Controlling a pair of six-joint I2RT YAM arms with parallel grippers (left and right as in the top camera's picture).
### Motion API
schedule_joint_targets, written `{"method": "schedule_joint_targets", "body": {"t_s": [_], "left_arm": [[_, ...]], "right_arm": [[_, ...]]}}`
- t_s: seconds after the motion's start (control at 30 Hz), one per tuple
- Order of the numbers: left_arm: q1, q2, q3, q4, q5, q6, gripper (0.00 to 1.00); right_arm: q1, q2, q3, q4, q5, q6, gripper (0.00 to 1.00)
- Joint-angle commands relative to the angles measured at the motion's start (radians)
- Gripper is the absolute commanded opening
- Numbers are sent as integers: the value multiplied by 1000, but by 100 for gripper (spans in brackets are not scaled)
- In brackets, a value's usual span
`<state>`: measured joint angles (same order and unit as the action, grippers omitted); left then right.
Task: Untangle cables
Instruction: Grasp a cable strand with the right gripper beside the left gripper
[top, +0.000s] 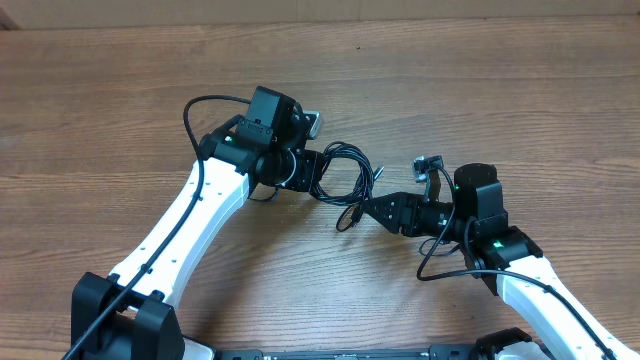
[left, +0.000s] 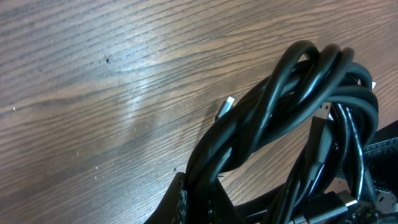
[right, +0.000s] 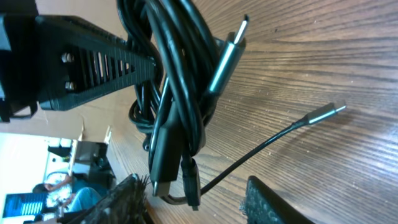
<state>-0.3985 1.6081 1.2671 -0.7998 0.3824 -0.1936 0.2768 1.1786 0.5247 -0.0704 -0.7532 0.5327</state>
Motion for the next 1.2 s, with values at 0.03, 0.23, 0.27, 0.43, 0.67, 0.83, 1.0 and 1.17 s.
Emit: {"method": "schedule_joint_targets", "body": {"t_s": [0.03,0.23,0.27,0.43,0.67,0.83,1.0,1.17], "left_arm": [[-1,-27,26,19,37,132,4],[-1,-27,26,19,38,214,4],[-1,-27,26,20,43,214,4],[-1,-27,26,52,128,212,4],[-1,-27,26,99,147,52,4],[-1,-26,26,105,173,-120,4],[-1,-27,26,108,204,-335,4],[-1,-27,26,142,275,-412,4]], "right_arm": [[5,0,18,27,-7,116,46],[5,0,18,87,-7,231,38],[5,0,18,92,-6,230,37],[5,0,18,91,2,232,29],[5,2,17,84,6,260,28],[5,3,17,80,35,260,27],[5,3,17,81,39,253,27],[5,3,17,80,39,169,28]]}}
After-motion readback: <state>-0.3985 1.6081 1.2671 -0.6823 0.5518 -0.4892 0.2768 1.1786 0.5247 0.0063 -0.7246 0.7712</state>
